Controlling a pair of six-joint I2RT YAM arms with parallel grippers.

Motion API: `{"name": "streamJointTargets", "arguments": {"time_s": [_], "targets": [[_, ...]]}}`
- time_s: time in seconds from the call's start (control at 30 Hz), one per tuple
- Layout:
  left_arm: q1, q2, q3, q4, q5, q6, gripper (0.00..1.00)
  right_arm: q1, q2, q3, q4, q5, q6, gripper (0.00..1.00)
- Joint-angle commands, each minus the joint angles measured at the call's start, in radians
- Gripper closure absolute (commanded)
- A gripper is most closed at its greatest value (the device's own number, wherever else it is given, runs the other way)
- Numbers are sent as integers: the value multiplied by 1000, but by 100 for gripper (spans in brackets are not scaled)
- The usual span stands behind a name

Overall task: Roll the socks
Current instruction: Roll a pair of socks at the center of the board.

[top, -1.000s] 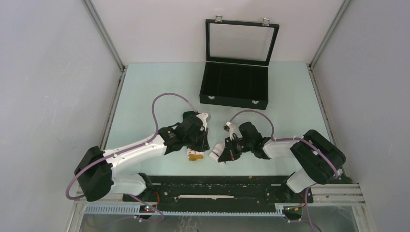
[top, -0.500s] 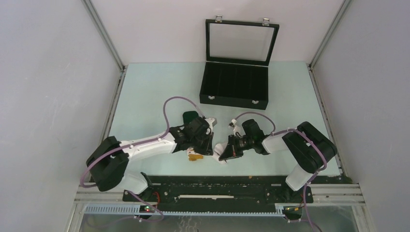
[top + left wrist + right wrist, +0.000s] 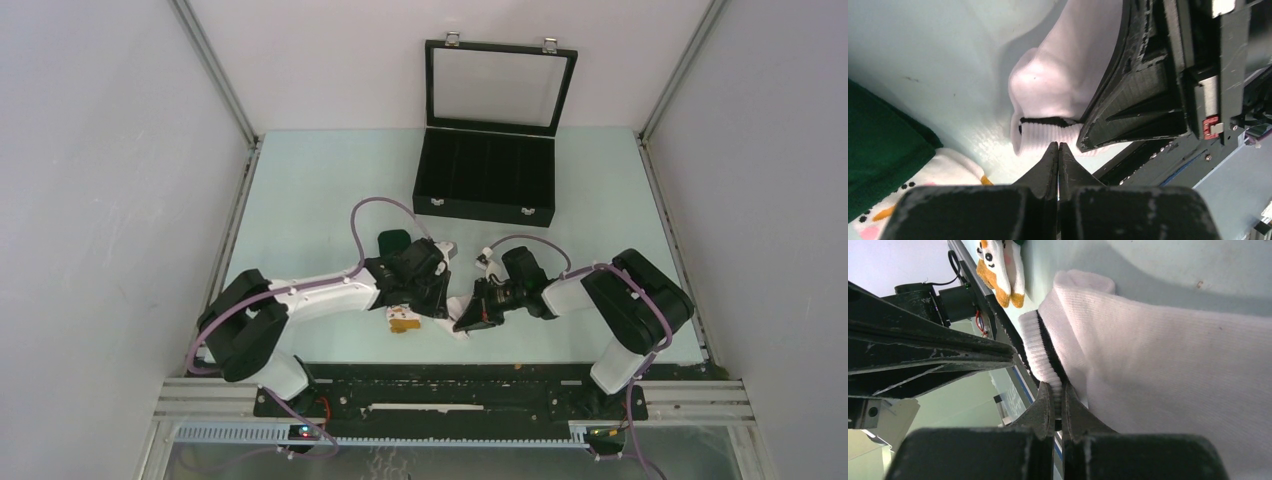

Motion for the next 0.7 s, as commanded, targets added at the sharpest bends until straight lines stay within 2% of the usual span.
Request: {"name": "streamJointTargets", "arguments": {"time_s": [0.0,0.5,0.67], "targets": [[-6,16,62,36,3,-4,100,-5,51,-43,-129,160,-22,100],[-7,38,-6,55,22,-14,100,-6,25,-47,-141,198,-15,100],[-11,50,-27,63,21,-13,100,-4,-22,-47,-142,215,-7,94]]}}
